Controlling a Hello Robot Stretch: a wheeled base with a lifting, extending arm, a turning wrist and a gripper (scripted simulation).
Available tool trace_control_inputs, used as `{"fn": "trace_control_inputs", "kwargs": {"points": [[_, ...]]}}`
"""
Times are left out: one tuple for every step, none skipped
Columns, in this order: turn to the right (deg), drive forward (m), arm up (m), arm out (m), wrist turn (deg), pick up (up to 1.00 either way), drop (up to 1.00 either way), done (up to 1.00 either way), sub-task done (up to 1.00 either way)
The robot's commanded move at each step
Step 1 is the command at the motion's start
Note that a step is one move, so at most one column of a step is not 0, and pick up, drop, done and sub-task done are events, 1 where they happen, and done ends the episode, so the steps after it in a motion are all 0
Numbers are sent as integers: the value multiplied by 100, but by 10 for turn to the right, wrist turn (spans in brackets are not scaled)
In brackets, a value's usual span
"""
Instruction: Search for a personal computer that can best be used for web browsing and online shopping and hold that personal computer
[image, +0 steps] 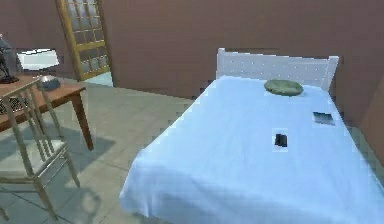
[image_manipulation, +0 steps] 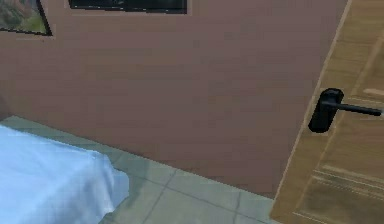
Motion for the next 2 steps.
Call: {"fn": "trace_control_inputs", "kwargs": {"points": [[0, 5, 0, 0, 0, 0, 0, 0, 0], [-450, 0, 0, 0, 0, 0, 0, 0, 0]]}}
